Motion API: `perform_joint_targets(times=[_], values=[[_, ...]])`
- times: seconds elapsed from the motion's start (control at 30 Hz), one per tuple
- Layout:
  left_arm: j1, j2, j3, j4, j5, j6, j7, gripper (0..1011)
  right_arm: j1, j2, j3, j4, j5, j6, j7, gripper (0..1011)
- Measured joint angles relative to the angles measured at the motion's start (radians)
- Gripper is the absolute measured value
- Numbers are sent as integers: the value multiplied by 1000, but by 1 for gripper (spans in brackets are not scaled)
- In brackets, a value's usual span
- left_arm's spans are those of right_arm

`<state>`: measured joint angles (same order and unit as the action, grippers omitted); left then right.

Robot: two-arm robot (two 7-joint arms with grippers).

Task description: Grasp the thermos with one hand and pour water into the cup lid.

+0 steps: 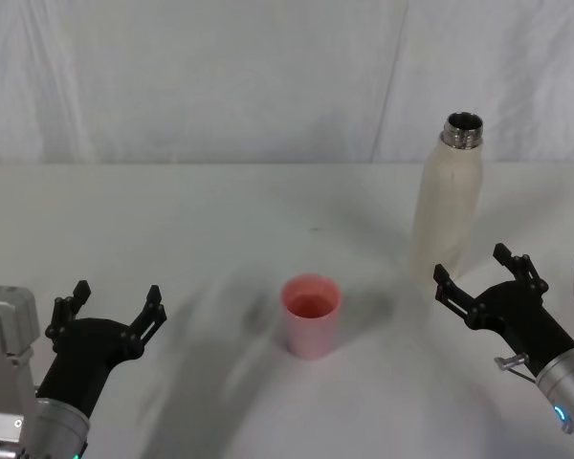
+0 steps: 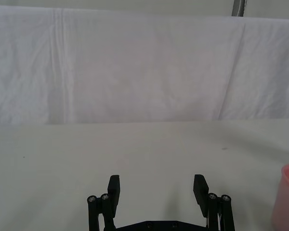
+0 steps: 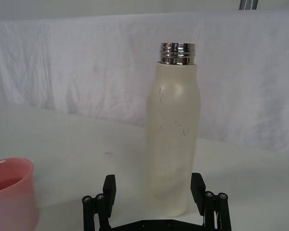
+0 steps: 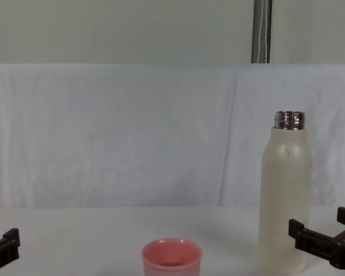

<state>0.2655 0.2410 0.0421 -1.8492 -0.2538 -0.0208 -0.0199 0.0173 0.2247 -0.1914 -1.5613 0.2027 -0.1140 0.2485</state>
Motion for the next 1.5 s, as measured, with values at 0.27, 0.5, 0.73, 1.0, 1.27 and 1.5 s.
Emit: perform_joint_targets(times=[0.27,0.5,0.73,1.0,1.27,1.5], values=[[0,0,0,0,0,0,0,1001,0,0,0,0,0,0,0,1003],[0,0,0,0,0,0,0,1001,0,0,0,0,0,-1,0,1002],[0,0,0,0,0,0,0,1001,0,0,0,0,0,-1,0,1003],[0,0,0,0,0,0,0,1001,0,0,0,0,0,-2,1,1002],[0,0,0,0,0,0,0,1001,0,0,0,0,0,-2,1,1003],[0,0,0,0,0,0,0,1001,0,0,0,0,0,-2,1,1003]])
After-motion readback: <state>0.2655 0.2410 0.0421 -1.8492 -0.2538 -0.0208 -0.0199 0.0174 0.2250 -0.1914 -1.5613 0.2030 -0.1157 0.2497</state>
